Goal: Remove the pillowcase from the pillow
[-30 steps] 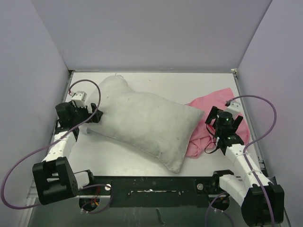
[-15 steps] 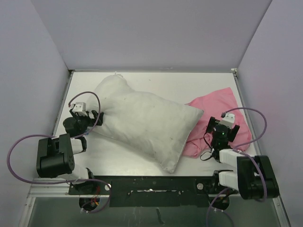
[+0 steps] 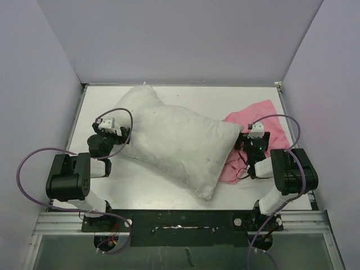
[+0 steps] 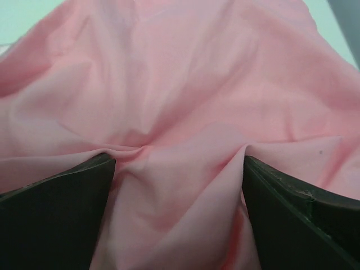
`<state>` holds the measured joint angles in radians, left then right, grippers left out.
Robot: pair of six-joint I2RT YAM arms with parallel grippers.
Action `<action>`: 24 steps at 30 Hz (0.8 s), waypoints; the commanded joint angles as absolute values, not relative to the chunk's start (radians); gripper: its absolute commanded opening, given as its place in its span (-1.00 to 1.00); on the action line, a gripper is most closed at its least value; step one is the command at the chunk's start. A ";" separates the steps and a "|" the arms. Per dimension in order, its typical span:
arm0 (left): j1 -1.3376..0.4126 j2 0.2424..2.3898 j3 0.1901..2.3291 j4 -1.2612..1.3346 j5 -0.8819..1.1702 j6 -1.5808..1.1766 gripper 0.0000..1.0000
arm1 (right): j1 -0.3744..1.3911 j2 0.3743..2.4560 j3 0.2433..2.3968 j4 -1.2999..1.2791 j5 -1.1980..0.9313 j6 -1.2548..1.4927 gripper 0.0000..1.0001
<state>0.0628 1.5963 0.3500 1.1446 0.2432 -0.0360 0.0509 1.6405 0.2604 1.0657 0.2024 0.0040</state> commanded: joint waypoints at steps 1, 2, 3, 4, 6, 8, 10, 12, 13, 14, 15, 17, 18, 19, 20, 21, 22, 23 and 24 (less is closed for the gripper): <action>0.038 1.600 0.349 0.969 0.186 0.021 0.96 | 0.041 1.629 0.383 0.930 0.168 0.000 0.96; 0.038 1.605 0.346 0.990 0.184 0.020 0.96 | 0.042 1.623 0.379 0.928 0.173 0.000 0.96; 0.038 1.607 0.348 0.988 0.181 0.020 0.96 | 0.043 1.622 0.372 0.945 0.171 -0.004 0.96; 0.038 1.603 0.349 0.981 0.178 0.020 0.96 | 0.045 1.621 0.366 0.955 0.170 -0.006 0.96; 0.039 1.606 0.348 0.989 0.174 0.020 0.96 | 0.046 1.621 0.368 0.947 0.172 -0.008 0.96; 0.038 1.604 0.349 0.985 0.176 0.020 0.96 | 0.047 1.620 0.367 0.949 0.174 -0.011 0.96; 0.038 1.605 0.348 0.986 0.176 0.020 0.96 | 0.064 1.623 0.371 0.949 0.193 -0.024 0.96; 0.038 1.605 0.347 0.987 0.174 0.020 0.96 | 0.072 1.625 0.369 0.953 0.205 -0.026 0.96; 0.038 1.604 0.347 0.987 0.174 0.020 0.96 | 0.071 1.625 0.370 0.953 0.205 -0.027 0.96; 0.038 1.605 0.348 0.988 0.175 0.021 0.96 | 0.071 1.624 0.370 0.954 0.204 -0.026 0.96; 0.038 1.606 0.349 0.985 0.175 0.021 0.96 | 0.072 1.624 0.370 0.954 0.204 -0.026 0.96; 0.037 1.607 0.351 0.982 0.171 0.023 0.96 | 0.071 1.625 0.370 0.954 0.204 -0.027 0.96; 0.037 1.609 0.352 0.981 0.171 0.024 0.96 | 0.072 1.626 0.370 0.954 0.204 -0.027 0.96; 0.037 1.609 0.353 0.980 0.172 0.023 0.96 | 0.072 1.626 0.370 0.954 0.204 -0.027 0.96; 0.037 1.610 0.355 0.978 0.172 0.023 0.96 | 0.071 1.626 0.370 0.953 0.204 -0.026 0.96; 0.037 1.612 0.357 0.976 0.173 0.024 0.96 | 0.072 1.626 0.370 0.953 0.204 -0.028 0.96; 0.037 1.613 0.360 0.969 0.173 0.024 0.96 | 0.072 1.625 0.371 0.953 0.204 -0.027 0.96; 0.037 1.614 0.360 0.967 0.173 0.025 0.96 | 0.072 1.626 0.371 0.953 0.204 -0.028 0.96; 0.037 1.615 0.362 0.967 0.173 0.025 0.96 | 0.071 1.626 0.371 0.953 0.204 -0.028 0.96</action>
<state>0.0406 1.5959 0.3618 1.1046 0.2008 -0.0135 0.0608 1.6417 0.3679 0.9169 0.1982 -0.0143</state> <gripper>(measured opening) 0.979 0.977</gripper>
